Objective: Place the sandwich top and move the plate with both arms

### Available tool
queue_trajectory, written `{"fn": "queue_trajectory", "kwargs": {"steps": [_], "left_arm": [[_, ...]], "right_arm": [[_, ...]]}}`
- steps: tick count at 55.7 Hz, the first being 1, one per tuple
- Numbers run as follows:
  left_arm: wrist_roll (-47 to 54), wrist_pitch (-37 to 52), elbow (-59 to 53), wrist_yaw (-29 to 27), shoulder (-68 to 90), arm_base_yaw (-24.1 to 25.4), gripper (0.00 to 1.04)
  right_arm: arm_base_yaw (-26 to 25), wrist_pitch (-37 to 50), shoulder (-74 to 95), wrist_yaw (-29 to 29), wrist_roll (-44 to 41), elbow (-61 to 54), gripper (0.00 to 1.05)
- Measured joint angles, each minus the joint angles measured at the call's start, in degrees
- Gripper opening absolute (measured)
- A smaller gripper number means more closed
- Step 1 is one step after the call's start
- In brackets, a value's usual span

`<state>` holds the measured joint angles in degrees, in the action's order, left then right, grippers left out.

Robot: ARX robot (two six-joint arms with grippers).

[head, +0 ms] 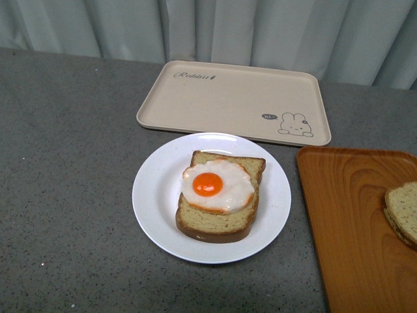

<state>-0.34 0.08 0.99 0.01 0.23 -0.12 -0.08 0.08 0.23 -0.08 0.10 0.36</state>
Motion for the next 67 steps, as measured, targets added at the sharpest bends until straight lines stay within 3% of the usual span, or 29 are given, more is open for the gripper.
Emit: {"fn": "queue_trajectory", "kwargs": {"steps": [58,60,63,67], "left_arm": [[0.00,0.00,0.00,0.00,0.00,0.00,0.98],[0.00,0.00,0.00,0.00,0.00,0.00,0.98],[0.02,0.00,0.00,0.00,0.00,0.00,0.98],[0.02,0.00,0.00,-0.02,0.00,0.00,0.98]], "right_arm": [[0.02,0.00,0.02,0.11,-0.02,0.00,0.96],[1.18,0.28,0.61,4.11,-1.33,0.00,0.96],[4.81,2.12,4.20,17.16,-4.28,0.04,0.96],[3.87,7.34,11.06,23.82,-5.66,0.04,0.96]]}}
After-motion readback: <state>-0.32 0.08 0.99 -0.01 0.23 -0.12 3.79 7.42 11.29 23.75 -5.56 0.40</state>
